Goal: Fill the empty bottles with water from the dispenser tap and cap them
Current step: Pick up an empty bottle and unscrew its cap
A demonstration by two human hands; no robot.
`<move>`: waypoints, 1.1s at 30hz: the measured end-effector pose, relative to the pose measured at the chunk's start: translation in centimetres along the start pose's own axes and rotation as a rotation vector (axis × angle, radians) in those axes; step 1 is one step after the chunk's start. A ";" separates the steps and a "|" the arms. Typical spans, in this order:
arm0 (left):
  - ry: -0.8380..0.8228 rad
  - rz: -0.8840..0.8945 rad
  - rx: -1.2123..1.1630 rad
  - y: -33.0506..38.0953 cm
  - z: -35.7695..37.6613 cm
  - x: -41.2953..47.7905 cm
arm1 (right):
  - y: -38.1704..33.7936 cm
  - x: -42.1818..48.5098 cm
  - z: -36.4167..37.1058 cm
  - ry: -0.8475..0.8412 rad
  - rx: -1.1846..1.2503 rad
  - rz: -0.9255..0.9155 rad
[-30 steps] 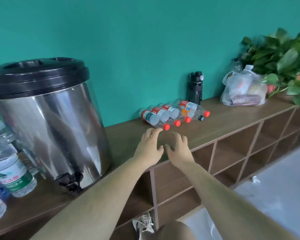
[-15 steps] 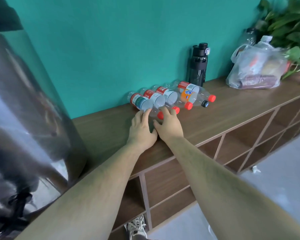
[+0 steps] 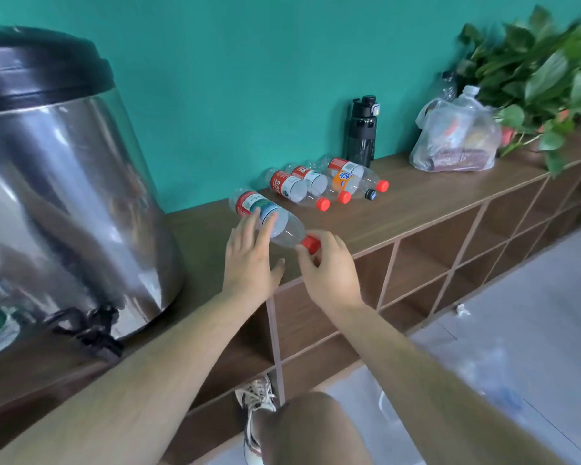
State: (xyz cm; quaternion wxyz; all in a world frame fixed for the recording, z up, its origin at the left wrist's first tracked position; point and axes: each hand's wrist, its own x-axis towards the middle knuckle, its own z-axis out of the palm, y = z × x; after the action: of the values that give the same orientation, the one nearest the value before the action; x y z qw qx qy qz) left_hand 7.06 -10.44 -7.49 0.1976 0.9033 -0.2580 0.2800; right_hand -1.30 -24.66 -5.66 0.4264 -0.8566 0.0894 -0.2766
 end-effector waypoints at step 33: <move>0.012 -0.380 -0.065 -3.3 -37.5 -20.5 | -27.3 -13.9 -3.5 -0.565 0.060 -0.572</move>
State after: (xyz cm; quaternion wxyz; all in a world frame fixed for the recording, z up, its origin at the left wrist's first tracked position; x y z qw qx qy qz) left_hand -20.72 18.19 8.05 0.2776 0.9272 -0.0907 0.2346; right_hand -17.07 -4.65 11.81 0.3648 -0.8765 -0.2813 -0.1400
